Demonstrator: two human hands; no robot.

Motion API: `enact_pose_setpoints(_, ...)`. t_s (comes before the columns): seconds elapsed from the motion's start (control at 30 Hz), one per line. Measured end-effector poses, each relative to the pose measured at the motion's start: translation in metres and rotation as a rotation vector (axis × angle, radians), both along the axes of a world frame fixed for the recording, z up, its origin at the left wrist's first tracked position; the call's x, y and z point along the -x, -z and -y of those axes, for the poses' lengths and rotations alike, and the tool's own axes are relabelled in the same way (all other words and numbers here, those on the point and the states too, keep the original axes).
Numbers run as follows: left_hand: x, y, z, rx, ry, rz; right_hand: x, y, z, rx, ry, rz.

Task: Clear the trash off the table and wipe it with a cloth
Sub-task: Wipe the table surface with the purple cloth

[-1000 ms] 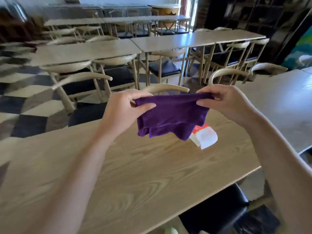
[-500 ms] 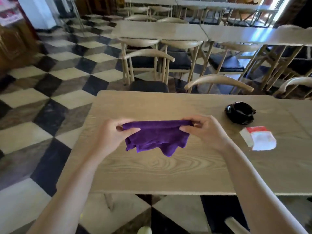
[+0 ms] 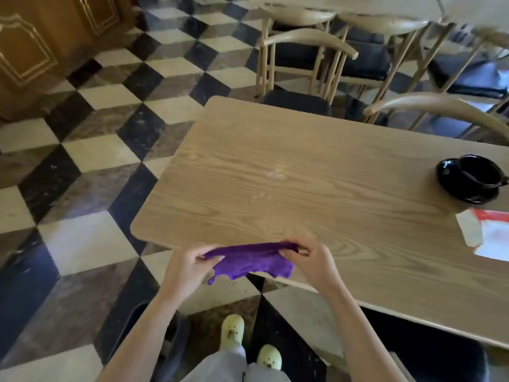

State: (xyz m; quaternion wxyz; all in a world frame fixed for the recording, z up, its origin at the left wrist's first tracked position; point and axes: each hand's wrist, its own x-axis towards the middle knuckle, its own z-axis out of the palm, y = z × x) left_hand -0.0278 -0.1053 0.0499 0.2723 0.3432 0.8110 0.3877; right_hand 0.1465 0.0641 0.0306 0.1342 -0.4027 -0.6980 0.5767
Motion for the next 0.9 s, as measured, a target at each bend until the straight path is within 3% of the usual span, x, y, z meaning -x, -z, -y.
enact_pose_setpoints(0.13, 0.012, -0.003, 0.003, 0.012, -0.047, 0.02, 0.012, -0.006, 0.002, 0.003, -0.013, -0.011)
enact_pose_setpoints(0.33, 0.054, -0.033, 0.003, 0.053, 0.068, 0.053, 0.026, -0.023, 0.004, -0.036, -0.1, -0.039)
enact_pose_setpoints(0.53, 0.09, 0.008, -0.048, 0.125, 0.108, 0.05, 0.054, 0.002, -0.004, 0.037, 0.136, 0.05)
enact_pose_setpoints(0.6, 0.103, 0.033, -0.069, 0.182, 0.14, -0.012, 0.068, 0.021, -0.009, -0.091, 0.22, 0.248)
enact_pose_setpoints(0.67, 0.115, 0.051, -0.085, 0.273, 0.219, -0.132, 0.079, 0.038, -0.009, -0.358, 0.185, 0.511)
enact_pose_setpoints(0.8, 0.158, 0.083, -0.108, 0.301, 0.278, -0.407, 0.113, 0.066, 0.024, -0.702, -0.156, 0.565)
enact_pose_setpoints(0.9, 0.191, 0.108, -0.126, 0.387, 0.323, -0.527, 0.135, 0.094, 0.042, -0.745, -0.378, 0.698)
